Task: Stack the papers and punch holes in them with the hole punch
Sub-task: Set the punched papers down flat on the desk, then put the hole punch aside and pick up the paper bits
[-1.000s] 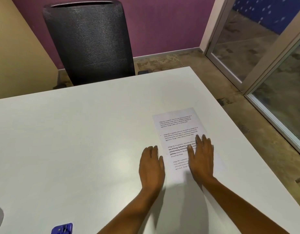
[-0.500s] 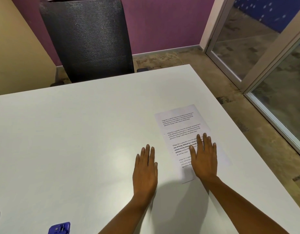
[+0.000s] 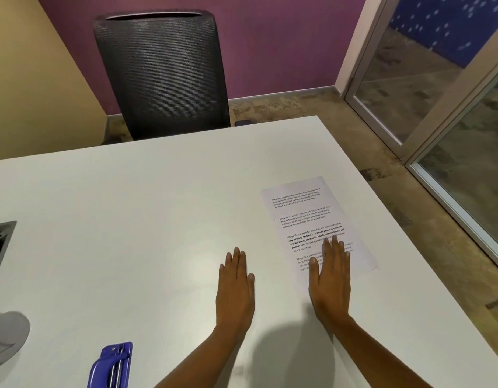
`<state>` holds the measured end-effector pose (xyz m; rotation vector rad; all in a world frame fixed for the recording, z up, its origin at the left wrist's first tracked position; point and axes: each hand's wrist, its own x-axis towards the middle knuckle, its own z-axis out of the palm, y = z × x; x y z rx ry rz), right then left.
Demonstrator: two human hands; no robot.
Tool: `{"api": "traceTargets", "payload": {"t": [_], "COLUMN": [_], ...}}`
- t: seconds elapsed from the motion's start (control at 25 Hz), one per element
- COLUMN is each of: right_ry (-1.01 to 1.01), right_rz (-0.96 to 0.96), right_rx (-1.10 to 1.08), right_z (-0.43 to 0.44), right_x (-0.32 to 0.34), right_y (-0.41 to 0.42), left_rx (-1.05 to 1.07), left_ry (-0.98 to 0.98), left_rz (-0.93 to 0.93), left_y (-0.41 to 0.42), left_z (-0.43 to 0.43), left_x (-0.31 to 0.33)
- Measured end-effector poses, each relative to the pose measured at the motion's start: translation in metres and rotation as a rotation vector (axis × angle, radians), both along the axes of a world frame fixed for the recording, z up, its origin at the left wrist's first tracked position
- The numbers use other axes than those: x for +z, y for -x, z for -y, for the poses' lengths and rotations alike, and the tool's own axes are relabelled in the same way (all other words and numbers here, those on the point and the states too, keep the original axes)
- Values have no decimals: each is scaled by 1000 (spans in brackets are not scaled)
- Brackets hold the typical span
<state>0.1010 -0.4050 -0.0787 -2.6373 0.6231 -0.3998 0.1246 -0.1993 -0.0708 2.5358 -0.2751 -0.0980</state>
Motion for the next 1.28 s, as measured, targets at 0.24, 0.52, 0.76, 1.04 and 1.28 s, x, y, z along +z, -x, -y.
{"api": "traceTargets", "payload": {"t": [0.24,0.52,0.76,1.04,1.28], "right_ry": [71,36,-67,128,145], "right_rz": [-11,3,-3,-254,-287], "right_rx": [119,320,573,553,571], "right_z": [-54,-130,-186,-194,-194], "right_x": [12,17,14,3,4], "right_y": [53,108,138,146,146], "left_rx": [120,218,640,828,873], "left_ry": [89,106,183,300,493], "left_rz": [-45,23,57,-222,-386], "left_y": [55,104,128,125,120], "left_z": [-35,-95,-175,-229,-242], "left_x": [17,41,64,60,60]}}
